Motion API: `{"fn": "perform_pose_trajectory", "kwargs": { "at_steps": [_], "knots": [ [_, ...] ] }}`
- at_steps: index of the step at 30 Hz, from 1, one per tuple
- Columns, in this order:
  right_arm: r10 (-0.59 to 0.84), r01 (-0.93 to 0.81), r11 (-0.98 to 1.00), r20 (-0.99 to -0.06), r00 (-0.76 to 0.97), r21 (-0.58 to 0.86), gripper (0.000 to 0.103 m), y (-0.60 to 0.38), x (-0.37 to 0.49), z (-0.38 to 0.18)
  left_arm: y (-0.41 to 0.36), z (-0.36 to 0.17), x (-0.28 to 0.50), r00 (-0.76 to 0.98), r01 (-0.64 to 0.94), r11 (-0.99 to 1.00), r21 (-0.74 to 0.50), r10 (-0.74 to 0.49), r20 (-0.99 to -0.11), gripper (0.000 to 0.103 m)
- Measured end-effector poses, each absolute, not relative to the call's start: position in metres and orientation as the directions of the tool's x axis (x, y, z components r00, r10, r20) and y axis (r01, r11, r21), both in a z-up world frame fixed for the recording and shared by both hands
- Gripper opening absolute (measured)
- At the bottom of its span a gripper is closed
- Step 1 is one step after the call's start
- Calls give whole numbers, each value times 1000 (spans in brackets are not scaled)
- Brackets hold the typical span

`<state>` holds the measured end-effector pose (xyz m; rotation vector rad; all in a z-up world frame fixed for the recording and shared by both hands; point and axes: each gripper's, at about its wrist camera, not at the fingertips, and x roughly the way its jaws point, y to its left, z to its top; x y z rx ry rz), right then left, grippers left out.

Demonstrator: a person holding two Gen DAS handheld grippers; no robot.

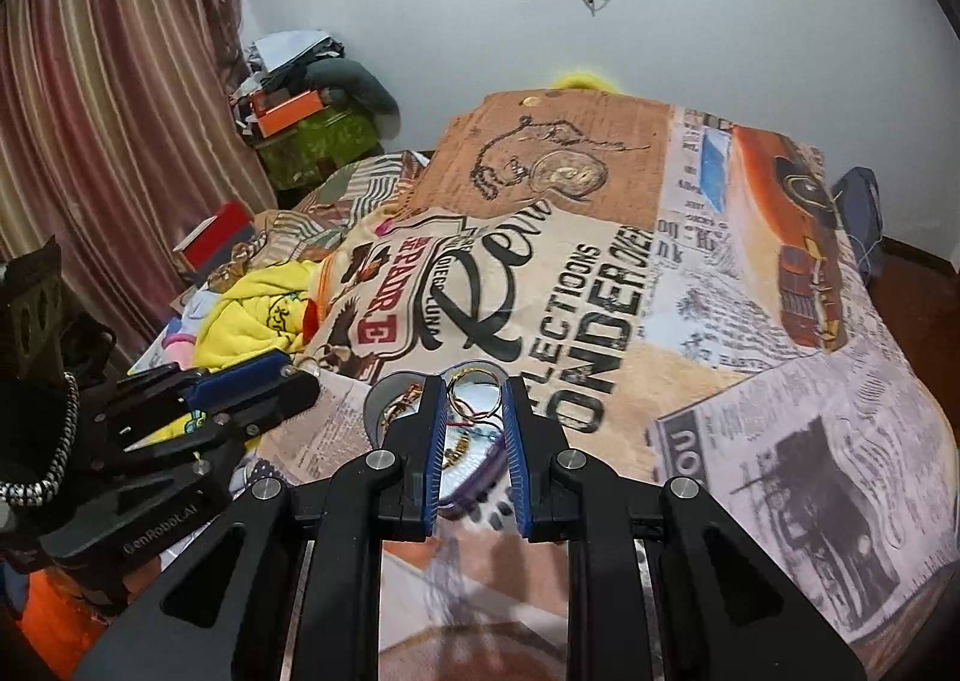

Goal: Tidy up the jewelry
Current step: 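Carry gold rings over the tin with both tools, then lower the gold rings into the heart tin and open both tools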

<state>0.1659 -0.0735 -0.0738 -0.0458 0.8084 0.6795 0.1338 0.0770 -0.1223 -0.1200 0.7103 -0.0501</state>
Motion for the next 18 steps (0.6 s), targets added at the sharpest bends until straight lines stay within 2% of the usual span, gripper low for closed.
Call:
{"fn": "perform_pose_trajectory", "kwargs": {
  "at_steps": [9, 18],
  "knots": [
    [554, -583, 771, -719, 420, 254, 17, -57, 177, -100, 73, -157, 150, 699, 21, 987, -158, -127, -704, 24],
    [558, -584, 765, -734, 388, 273, 17, -53, 182, -112, 71, -166, 163, 683, 35, 987, -156, -138, -718, 24]
  ]
}}
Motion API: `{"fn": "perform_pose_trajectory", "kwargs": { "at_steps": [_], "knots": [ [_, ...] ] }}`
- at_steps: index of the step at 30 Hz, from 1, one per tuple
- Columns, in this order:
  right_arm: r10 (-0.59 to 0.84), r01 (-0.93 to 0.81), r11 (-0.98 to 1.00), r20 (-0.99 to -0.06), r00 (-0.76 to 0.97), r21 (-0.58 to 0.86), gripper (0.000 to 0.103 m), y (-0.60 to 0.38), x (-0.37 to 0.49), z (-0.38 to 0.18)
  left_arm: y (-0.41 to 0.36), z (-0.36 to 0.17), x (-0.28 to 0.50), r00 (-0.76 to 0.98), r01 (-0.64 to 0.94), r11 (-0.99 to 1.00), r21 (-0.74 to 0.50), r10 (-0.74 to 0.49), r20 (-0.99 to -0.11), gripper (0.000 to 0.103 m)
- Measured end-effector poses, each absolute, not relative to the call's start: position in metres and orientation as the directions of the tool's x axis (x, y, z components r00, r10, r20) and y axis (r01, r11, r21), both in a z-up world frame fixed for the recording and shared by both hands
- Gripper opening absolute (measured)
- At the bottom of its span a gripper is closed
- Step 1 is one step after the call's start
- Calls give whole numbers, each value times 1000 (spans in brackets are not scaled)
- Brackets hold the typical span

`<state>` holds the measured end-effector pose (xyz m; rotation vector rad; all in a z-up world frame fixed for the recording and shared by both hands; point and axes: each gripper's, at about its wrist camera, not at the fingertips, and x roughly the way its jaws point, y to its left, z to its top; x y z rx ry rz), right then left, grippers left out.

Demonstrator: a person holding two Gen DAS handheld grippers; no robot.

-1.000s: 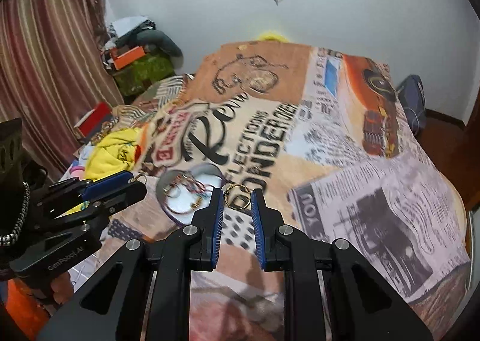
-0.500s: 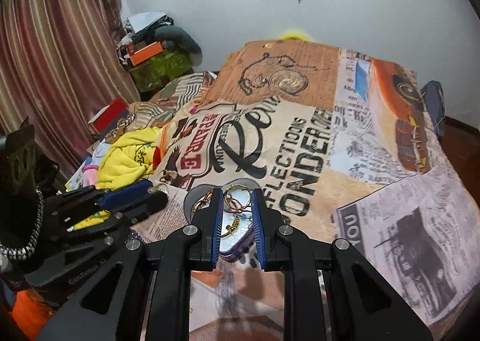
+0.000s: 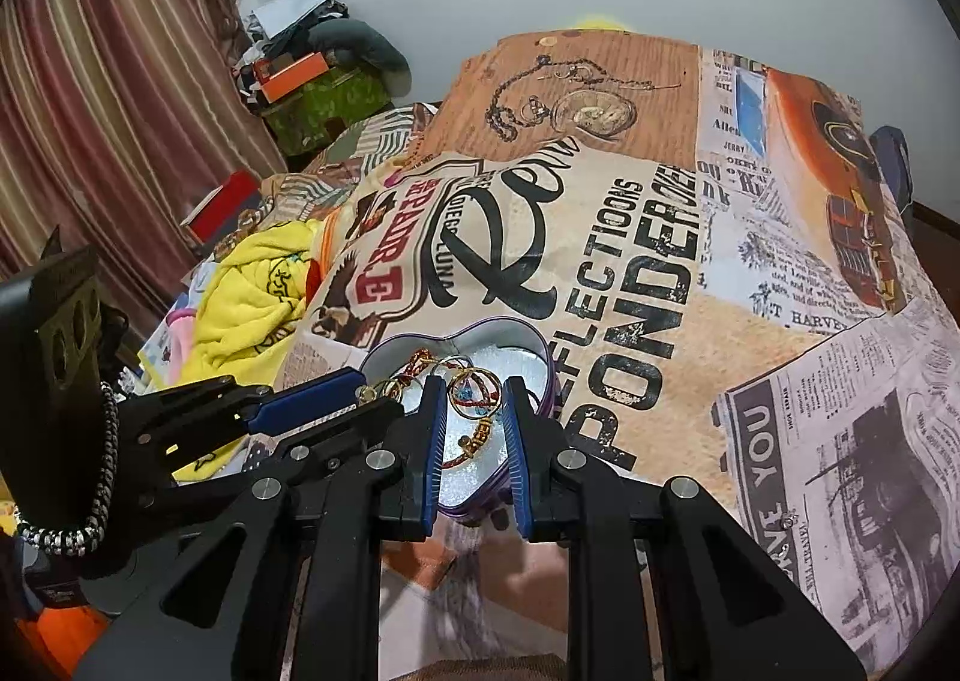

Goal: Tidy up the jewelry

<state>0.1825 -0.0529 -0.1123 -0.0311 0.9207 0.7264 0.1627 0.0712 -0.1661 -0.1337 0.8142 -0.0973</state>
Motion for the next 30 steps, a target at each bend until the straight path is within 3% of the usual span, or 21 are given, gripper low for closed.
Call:
{"fn": "perform_pose_trajectory", "kwargs": {
  "at_steps": [17, 24, 30],
  "knots": [
    [508, -606, 762, -792, 339, 229, 18, -35, 180, -134, 108, -162, 154, 694, -63, 988, -140, -58, -718, 25],
    [497, -597, 774, -786, 368, 210, 36, -37, 177, -126, 112, -156, 146, 697, -85, 986, -141, -42, -716, 25],
    [493, -592, 784, -766, 413, 186, 37, -50, 172, -108, 102, -143, 139, 708, -75, 987, -142, -47, -705, 25]
  ]
}}
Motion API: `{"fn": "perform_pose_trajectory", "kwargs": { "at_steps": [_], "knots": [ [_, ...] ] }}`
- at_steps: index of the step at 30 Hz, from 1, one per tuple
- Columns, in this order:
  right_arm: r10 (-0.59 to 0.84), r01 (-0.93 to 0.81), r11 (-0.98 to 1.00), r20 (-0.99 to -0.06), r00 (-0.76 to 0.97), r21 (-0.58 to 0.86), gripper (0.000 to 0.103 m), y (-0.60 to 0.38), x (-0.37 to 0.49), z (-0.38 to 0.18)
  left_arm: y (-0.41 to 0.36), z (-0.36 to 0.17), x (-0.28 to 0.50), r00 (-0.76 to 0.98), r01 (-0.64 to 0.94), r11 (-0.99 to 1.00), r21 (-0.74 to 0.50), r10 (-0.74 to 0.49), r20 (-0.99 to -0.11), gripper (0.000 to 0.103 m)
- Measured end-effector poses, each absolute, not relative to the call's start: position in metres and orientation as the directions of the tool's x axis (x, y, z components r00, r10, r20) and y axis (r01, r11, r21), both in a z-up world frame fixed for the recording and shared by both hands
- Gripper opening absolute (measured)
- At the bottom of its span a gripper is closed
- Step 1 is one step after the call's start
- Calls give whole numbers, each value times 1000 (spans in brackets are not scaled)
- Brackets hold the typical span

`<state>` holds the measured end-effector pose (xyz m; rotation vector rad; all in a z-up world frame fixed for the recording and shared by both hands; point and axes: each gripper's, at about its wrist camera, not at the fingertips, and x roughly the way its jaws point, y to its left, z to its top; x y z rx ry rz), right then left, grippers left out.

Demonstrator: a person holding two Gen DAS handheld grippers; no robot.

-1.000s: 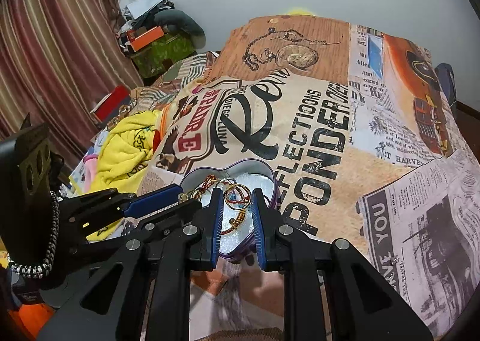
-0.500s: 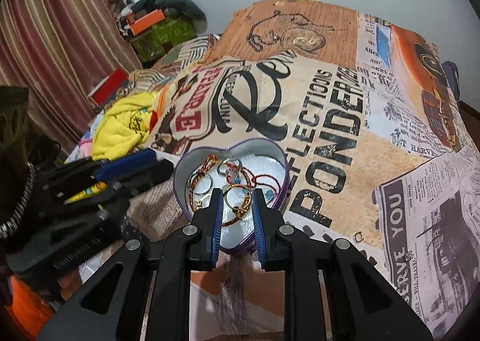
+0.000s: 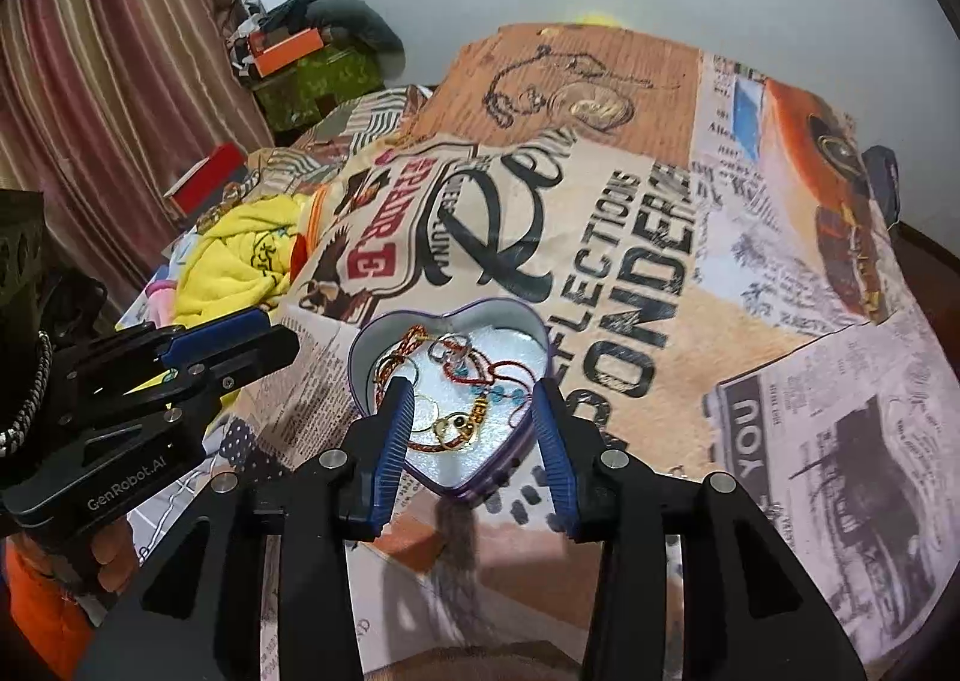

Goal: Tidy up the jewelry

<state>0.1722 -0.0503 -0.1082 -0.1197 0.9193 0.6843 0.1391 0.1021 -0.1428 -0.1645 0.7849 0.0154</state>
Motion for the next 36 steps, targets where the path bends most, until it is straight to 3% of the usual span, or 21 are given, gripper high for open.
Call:
{"fn": "perform_pose_trajectory", "kwargs": {
  "at_steps": [7, 12, 21, 27, 36],
  "knots": [
    [477, -567, 808, -741, 472, 159, 38, -76, 166, -90, 74, -125, 136, 725, -26, 991, -130, -71, -685, 25],
    [448, -535, 834, -730, 516, 134, 38, -102, 164, -81, 47, -117, 138, 730, 22, 992, -124, -101, -676, 32],
    [323, -393, 915, -737, 594, 85, 38, -179, 173, -75, -2, -116, 150, 712, 130, 985, -115, -174, -681, 32],
    [239, -294, 953, -766, 597, 69, 38, -223, 181, -85, -28, -135, 167, 659, 189, 974, -124, -219, -719, 32],
    [250, -283, 953, -815, 523, 111, 38, -236, 185, -114, -62, -185, 197, 548, 243, 963, -115, -235, -803, 32]
  ]
}}
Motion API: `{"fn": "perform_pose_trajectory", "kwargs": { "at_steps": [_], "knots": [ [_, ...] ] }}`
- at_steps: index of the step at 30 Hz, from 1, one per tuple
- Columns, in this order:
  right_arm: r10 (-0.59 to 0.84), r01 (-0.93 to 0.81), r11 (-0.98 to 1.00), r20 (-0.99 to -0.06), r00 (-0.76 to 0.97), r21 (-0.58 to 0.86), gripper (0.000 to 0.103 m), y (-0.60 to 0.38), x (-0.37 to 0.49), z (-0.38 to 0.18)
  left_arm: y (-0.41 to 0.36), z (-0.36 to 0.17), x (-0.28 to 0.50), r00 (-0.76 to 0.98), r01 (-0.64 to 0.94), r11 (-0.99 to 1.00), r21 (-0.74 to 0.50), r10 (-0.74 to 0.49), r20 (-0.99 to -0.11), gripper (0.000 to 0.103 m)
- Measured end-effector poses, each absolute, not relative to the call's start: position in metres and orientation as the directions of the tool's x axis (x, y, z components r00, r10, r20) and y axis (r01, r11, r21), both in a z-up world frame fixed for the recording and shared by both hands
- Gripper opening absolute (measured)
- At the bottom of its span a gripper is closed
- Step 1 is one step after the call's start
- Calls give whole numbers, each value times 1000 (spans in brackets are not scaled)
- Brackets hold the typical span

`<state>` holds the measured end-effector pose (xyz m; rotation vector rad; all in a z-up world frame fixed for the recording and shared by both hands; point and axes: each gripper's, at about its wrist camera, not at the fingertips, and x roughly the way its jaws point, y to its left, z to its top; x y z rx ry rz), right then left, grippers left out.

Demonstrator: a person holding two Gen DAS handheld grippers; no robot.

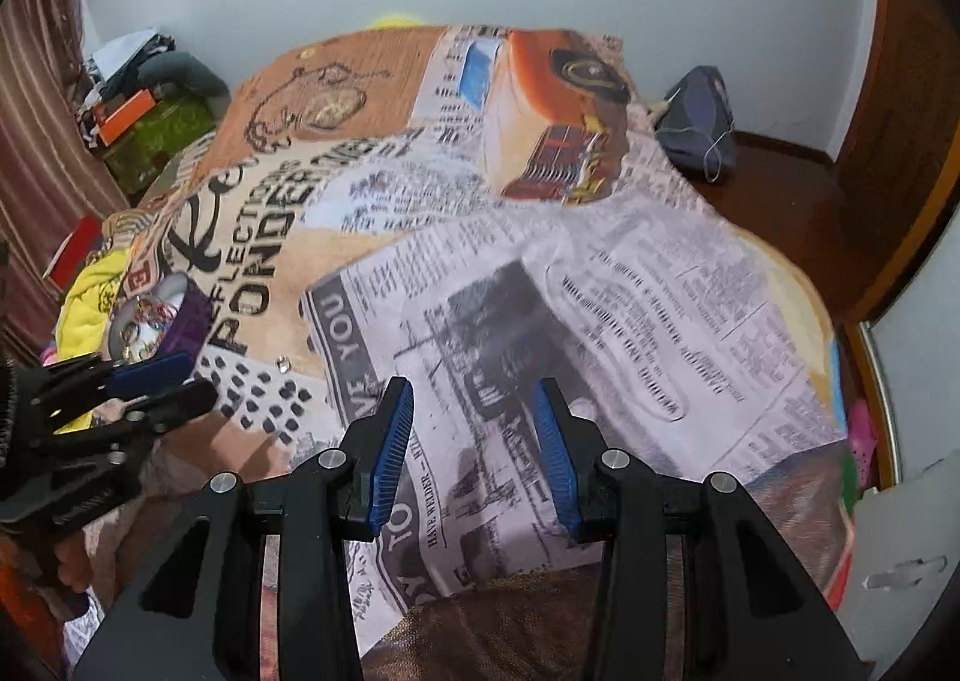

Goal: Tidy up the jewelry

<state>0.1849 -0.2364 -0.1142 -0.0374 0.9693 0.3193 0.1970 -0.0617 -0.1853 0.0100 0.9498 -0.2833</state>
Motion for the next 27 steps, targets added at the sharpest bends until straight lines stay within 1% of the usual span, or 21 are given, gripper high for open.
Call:
{"fn": "perform_pose_trajectory", "kwargs": {
  "at_steps": [5, 9, 14, 17, 22, 27],
  "knots": [
    [300, -317, 935, -833, 464, 160, 38, -230, 191, -132, -71, -203, 213, 529, 250, 966, -66, -193, -827, 32],
    [310, -346, 925, -842, 440, 160, 38, -223, 194, -141, -74, -214, 223, 514, 252, 966, -54, -181, -838, 31],
    [321, -382, 911, -851, 416, 157, 38, -216, 197, -148, -77, -219, 229, 513, 260, 965, -38, -171, -841, 23],
    [325, -402, 903, -855, 404, 153, 38, -212, 199, -151, -77, -222, 233, 516, 259, 965, -37, -171, -839, 21],
    [335, -431, 889, -858, 390, 151, 38, -205, 201, -154, -74, -224, 234, 522, 257, 966, -33, -168, -836, 9],
    [352, -454, 876, -858, 373, 162, 38, -196, 204, -156, -74, -222, 232, 525, 266, 963, -36, -176, -832, 9]
  ]
}}
